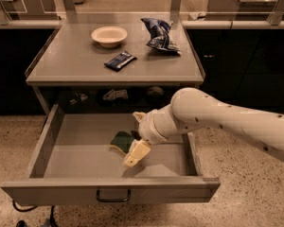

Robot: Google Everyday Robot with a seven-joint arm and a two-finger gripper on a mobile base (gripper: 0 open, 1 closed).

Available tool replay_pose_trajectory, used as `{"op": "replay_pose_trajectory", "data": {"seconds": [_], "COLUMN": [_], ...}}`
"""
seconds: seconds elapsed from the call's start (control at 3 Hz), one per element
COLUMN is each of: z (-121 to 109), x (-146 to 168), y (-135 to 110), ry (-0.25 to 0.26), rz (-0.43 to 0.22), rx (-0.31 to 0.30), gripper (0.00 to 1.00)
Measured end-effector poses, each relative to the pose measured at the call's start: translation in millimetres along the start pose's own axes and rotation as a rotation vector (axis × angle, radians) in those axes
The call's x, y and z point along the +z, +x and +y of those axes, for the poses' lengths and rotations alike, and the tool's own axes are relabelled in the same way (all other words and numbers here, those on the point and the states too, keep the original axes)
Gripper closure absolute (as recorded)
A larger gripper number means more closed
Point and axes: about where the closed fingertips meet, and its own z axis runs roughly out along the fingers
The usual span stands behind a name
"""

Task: Pick sponge from top drawer and place on counter

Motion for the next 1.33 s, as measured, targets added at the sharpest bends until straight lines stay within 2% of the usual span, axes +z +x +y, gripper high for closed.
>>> {"op": "replay_pose_trajectory", "data": {"seconds": [0.33,0.67,1.0,1.33], "z": [-21.2,-32.6,-35.2,-41.9], "x": [25.8,54.9,70.8,57.3], "y": [-13.4,-21.3,-22.9,-22.2], "ry": [-0.033,-0.03,0.051,0.206], "rz": [-0.082,-0.1,-0.027,0.082], "rx": [0.035,0.066,0.068,-0.019], "gripper": [0.0,0.0,0.0,0.0]}}
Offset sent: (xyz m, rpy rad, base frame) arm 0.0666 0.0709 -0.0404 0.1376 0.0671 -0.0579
